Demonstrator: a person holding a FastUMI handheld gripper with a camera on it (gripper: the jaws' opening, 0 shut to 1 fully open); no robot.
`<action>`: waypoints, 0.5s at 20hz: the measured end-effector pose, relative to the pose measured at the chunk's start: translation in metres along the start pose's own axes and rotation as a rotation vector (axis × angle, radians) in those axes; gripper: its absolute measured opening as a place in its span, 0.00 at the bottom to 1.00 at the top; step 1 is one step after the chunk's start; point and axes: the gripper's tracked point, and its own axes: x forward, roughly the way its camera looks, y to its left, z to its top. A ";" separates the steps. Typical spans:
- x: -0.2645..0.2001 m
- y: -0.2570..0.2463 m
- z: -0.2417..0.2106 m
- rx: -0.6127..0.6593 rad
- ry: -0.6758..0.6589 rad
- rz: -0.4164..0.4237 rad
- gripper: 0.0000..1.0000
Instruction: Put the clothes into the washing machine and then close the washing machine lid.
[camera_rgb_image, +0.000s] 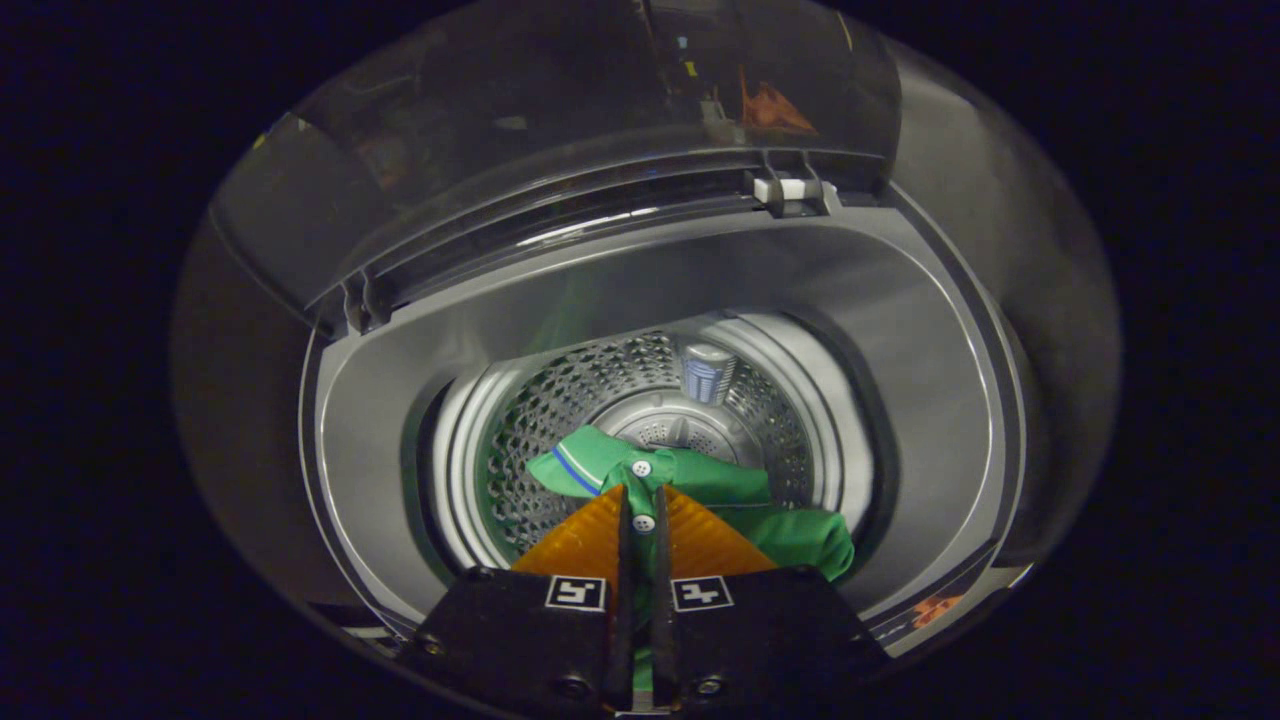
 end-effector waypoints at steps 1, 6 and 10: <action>-0.003 0.002 -0.004 0.009 -0.004 0.019 0.15; -0.002 -0.004 -0.011 0.029 -0.013 -0.010 0.66; -0.005 0.000 -0.016 -0.019 -0.029 -0.020 0.66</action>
